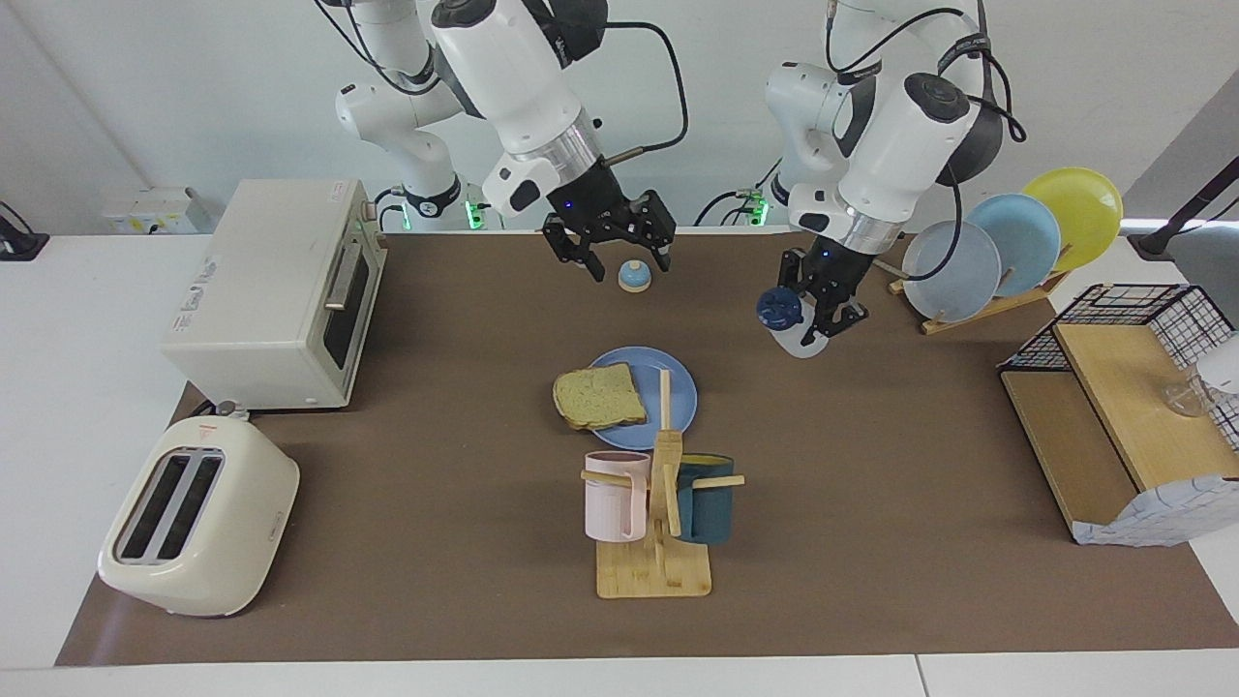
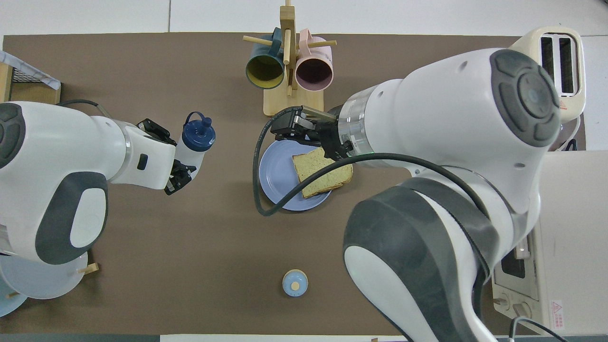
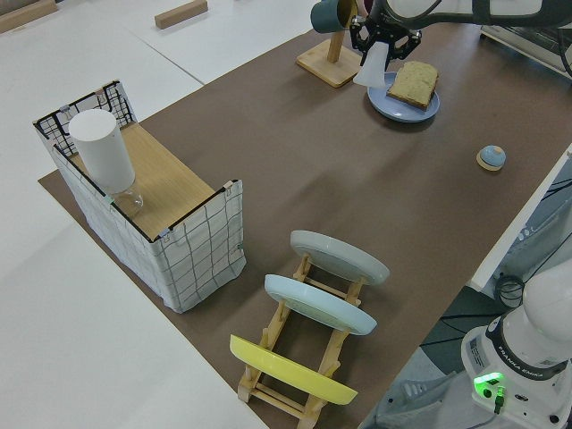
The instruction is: Put bread on plate and add seasoning
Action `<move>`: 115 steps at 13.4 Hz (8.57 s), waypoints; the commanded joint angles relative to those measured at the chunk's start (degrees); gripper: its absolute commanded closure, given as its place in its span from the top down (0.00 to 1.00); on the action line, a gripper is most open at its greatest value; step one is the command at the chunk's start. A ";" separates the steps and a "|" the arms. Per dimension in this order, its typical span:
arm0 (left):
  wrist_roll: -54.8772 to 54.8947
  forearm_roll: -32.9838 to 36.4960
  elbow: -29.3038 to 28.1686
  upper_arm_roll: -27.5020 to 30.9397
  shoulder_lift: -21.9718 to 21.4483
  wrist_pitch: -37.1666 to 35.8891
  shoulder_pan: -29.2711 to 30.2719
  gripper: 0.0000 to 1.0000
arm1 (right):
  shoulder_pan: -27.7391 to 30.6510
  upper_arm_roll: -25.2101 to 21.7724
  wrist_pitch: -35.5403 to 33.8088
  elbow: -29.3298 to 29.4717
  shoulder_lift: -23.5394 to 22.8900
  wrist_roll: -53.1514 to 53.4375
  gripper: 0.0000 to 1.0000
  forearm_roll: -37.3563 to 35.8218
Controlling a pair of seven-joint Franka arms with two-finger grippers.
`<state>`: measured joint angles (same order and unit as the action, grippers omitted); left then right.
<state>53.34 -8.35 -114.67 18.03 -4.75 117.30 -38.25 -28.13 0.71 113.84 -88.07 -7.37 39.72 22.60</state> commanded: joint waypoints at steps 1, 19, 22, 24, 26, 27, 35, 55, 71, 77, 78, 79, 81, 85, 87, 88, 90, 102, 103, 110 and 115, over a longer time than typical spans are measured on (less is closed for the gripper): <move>4.75 -0.61 -1.78 0.52 -2.46 -3.21 -1.74 0.00 | -0.17 0.87 1.81 -0.34 0.86 4.73 0.75 1.39; 11.96 -10.81 -7.76 0.61 -6.41 -2.61 -5.61 0.00 | -8.17 0.96 9.29 -0.87 -1.07 5.81 0.32 -2.12; 12.14 -10.81 -7.76 0.61 -6.41 -2.34 -6.05 0.00 | -8.17 0.87 9.29 -1.31 -0.98 5.89 0.32 -2.12; 12.14 -10.81 -7.76 0.61 -6.41 -2.25 -6.05 0.00 | -8.08 0.87 9.21 -1.40 -0.89 5.72 0.32 -2.21; 12.05 -10.90 -7.76 0.61 -6.33 -1.55 -6.05 0.00 | -8.08 0.87 8.94 -1.49 -0.89 5.63 0.32 -2.21; 12.05 -10.90 -7.76 0.61 -6.33 -1.37 -6.05 0.00 | -8.00 0.87 8.68 -1.57 -0.89 5.63 0.32 -2.30; 11.96 -11.51 -7.67 0.61 -6.24 -1.02 -6.05 0.00 | -8.08 0.87 6.83 -1.05 -0.54 5.72 0.31 -2.48; 11.79 -11.60 -7.76 0.78 -6.24 -0.23 -6.05 0.00 | -6.42 0.43 7.44 -0.61 1.48 7.21 0.00 3.91; 11.09 -11.60 -7.41 0.96 -5.89 -0.32 -5.70 0.00 | 0.51 0.08 4.75 -2.98 2.80 -0.22 1.00 -5.06; 2.59 -1.00 -3.91 0.87 -3.00 -0.32 -6.05 0.00 | 18.27 -0.01 -17.38 -1.57 3.41 -27.14 1.00 -20.36; 0.99 1.47 -3.20 0.70 -2.12 -0.32 -6.57 0.00 | 19.76 -0.01 -19.34 -1.66 3.85 -27.50 1.00 -21.71; -0.50 3.84 -2.32 0.61 -1.15 -0.40 -7.19 0.00 | 22.04 -0.01 -20.66 -2.97 5.16 -29.77 1.00 -21.46; -3.58 7.80 0.14 0.43 2.09 -0.41 -8.41 0.00 | 23.12 -1.14 -22.68 -5.18 7.97 -36.00 1.00 -21.37; -10.09 17.65 3.84 0.34 7.55 -1.28 -12.28 0.00 | 24.95 -2.73 -24.99 -7.99 11.41 -37.00 1.00 -21.81; -12.71 21.94 4.71 0.43 10.62 -1.28 -14.12 0.00 | 25.31 -3.08 -25.07 -7.73 11.15 -37.00 1.00 -21.99; -15.69 24.67 5.33 0.43 12.29 -1.37 -15.35 0.00 | 25.40 -3.26 -25.07 -7.64 11.06 -37.08 1.00 -21.99; -17.30 27.50 6.47 0.43 14.32 -3.47 -16.59 0.00 | 25.40 -4.13 -23.50 -7.99 10.97 -37.08 1.00 -22.08; -22.23 46.38 19.40 0.52 28.56 -27.46 -25.56 0.00 | 24.79 -6.25 -29.21 -6.32 11.33 -38.84 1.00 -21.81; -22.32 47.62 19.49 0.52 28.65 -28.52 -26.52 0.00 | 24.96 -6.25 -29.03 -6.58 11.32 -38.23 1.00 -21.73; -22.40 52.90 20.19 0.52 29.36 -34.76 -27.67 0.00 | 25.14 -6.07 -28.06 -6.76 11.41 -38.58 1.00 -21.28; -22.40 53.52 20.80 0.52 31.20 -37.14 -28.29 0.00 | 25.14 -6.07 -28.15 -6.76 11.41 -38.58 1.00 -21.28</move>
<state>31.32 44.07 -96.14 17.72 23.81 82.63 -65.21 -3.44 -5.72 85.53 -94.49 3.83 2.34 1.21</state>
